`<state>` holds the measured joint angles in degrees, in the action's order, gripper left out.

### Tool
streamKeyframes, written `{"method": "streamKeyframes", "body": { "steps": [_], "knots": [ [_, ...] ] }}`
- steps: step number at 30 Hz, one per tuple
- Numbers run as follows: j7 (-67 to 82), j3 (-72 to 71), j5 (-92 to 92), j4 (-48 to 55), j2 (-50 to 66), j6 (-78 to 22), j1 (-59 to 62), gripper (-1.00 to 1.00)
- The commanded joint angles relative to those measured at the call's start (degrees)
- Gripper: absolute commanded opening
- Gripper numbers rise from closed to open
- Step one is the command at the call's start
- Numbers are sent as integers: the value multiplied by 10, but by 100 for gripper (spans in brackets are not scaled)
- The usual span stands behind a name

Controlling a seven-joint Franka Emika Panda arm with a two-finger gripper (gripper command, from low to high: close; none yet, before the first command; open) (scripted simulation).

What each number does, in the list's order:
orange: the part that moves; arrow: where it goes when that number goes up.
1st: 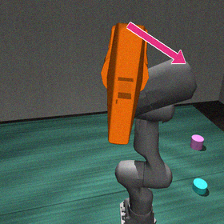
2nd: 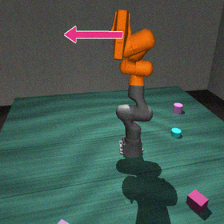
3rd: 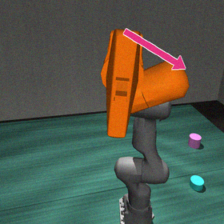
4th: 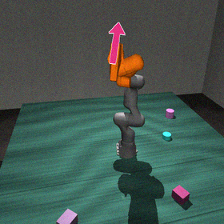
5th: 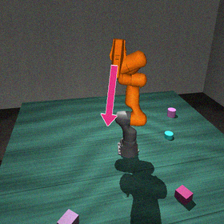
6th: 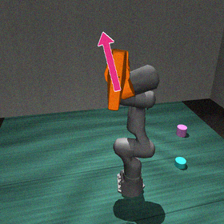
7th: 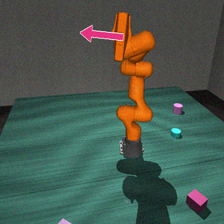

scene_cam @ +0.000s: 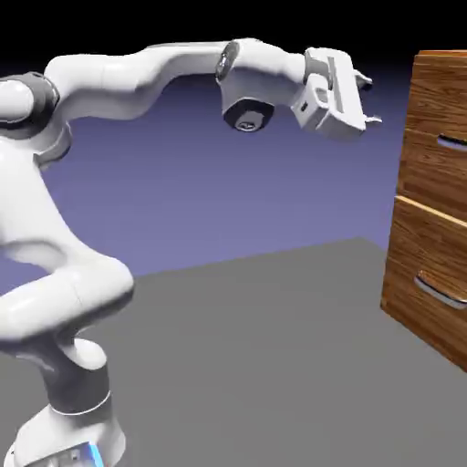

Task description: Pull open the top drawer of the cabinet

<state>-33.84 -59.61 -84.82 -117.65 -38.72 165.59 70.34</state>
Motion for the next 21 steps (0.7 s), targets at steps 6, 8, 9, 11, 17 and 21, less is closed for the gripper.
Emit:
{"method": "streamKeyframes", "body": {
  "steps": [6, 8, 9, 11, 17, 21],
  "knots": [
    [15, -105, -149, 76, -11, -15, 125, 0],
    [20, -139, -198, 101, -14, -20, 166, 0],
    [23, -157, -223, 114, -16, -22, 187, 0],
    [28, -192, -273, 139, -20, -27, 228, 0],
    [43, -296, -422, 215, -30, -42, 353, 0],
    [53, -366, -521, 266, -37, -52, 436, 0]
  ]
}}
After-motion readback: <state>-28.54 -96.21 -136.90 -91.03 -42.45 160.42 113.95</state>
